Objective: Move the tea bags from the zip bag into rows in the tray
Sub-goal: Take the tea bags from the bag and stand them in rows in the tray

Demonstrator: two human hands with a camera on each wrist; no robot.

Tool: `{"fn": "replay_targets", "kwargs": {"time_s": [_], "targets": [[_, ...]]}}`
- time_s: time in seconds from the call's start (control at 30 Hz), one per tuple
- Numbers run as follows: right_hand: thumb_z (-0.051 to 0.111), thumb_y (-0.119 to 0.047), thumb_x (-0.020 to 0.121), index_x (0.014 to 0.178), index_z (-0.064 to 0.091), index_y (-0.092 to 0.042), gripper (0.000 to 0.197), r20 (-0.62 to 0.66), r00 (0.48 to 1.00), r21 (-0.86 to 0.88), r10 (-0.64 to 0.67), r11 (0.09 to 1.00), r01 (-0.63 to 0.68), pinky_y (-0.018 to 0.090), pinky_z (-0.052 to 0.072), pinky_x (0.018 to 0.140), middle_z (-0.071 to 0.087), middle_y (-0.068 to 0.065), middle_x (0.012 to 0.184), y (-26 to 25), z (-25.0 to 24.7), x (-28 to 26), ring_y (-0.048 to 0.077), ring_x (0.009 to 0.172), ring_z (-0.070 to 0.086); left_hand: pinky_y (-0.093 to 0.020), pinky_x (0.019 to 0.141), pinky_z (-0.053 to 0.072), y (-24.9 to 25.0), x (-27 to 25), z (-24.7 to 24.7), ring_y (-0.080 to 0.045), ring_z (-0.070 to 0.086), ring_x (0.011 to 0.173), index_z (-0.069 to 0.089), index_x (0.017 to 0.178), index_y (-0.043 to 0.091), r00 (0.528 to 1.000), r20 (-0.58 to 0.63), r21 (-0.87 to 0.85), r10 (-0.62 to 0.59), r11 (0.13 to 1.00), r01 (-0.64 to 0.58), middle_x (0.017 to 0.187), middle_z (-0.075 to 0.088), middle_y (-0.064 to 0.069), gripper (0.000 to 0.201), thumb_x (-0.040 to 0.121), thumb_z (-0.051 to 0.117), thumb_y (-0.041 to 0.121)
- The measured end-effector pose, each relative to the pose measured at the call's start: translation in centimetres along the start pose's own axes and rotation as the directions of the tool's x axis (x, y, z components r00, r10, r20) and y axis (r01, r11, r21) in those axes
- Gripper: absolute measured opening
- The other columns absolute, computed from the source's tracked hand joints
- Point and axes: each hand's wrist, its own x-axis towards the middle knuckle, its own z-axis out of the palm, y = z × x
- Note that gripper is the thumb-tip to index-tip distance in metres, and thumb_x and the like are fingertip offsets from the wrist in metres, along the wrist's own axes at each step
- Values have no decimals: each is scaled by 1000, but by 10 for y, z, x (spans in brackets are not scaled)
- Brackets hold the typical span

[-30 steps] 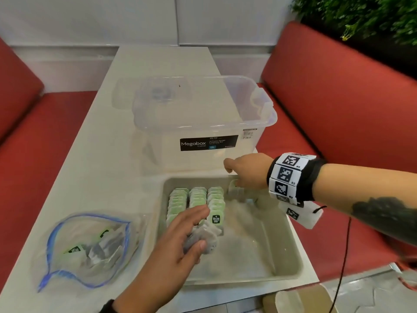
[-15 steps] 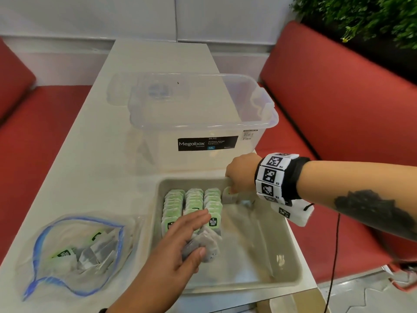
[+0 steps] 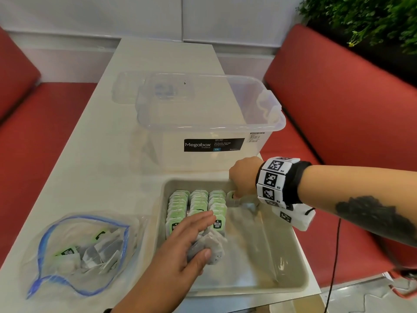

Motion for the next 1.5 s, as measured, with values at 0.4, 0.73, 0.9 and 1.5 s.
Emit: {"fn": "replay_targets", "kwargs": {"time_s": [0.4,0.73,0.9,1.5], "targets": [[68,-61,70,101,65,-13,57,87,996,97,-23,995,15,29,47,66,62,-1,87,10,-9,-2,20,82,60,-28,63,56,4,7,-3,-14,67,93,61,112,43,973,-111,-336,-203,929,156,116,62,8,45,69,68,34],[70,-22,82,98,69,-30,19,-525,835,563,-165,668,486,11,38,66,61,-9,85,2,-49,-74,-1,70,51,-22,52,54,32,16,-17,-12,69,77,61,113,18,914,-63,-687,-400,682,251,97,72,1,40,74,58,21],[67,-12,77,98,74,-26,26,-683,681,485,-264,534,693,23,47,72,62,-6,100,-24,-44,-98,13,83,59,-21,52,55,38,12,-14,-10,69,75,56,118,18,922,12,-678,-387,674,292,93,72,3,43,78,53,30],[61,-29,89,97,68,-21,14,-697,708,510,-111,617,599,30,49,74,71,-6,86,-59,-51,-113,12,77,63,-32,60,58,54,12,-26,-20,71,85,61,113,11,906,69,-755,-419,571,321,98,72,-10,63,81,33,57]]}}
